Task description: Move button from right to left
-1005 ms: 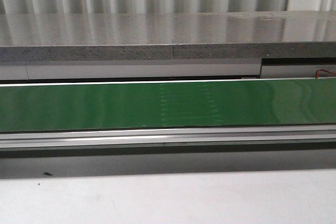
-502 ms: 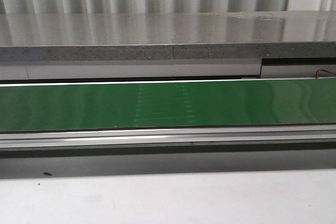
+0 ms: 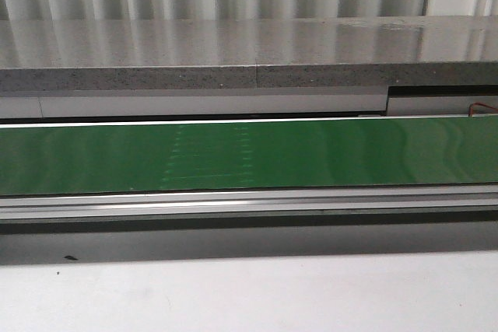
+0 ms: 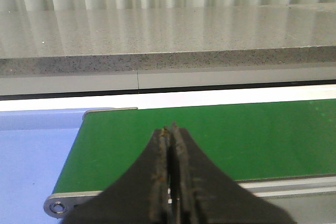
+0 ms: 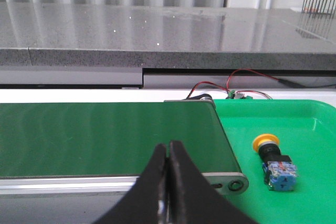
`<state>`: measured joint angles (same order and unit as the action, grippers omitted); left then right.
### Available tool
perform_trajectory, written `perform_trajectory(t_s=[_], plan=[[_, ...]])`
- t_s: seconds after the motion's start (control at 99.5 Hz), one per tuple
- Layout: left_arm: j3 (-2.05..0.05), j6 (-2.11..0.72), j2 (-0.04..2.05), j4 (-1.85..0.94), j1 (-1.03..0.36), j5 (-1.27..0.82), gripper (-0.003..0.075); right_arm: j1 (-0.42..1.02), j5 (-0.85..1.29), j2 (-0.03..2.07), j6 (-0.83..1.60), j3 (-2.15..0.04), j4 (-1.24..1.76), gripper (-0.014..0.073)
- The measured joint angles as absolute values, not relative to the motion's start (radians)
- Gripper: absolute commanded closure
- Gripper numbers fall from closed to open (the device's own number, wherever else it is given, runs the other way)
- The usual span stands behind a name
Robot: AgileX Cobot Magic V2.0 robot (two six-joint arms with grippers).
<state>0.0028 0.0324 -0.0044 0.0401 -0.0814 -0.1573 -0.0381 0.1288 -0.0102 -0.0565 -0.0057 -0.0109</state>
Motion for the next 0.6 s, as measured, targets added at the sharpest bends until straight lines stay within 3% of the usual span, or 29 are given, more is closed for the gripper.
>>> perform_trajectory(t_s=[0.301, 0.603], plan=[[0.003, 0.032, -0.004, 0.040, -0.081, -0.157, 0.0741, -0.038, 0.390, 0.009, -0.057, -0.208, -0.011, 0.0662], [0.003, 0.032, -0.004, 0.040, -0.081, -0.157, 0.0741, -0.038, 0.566, 0.241, -0.057, -0.374, -0.011, 0.0662]])
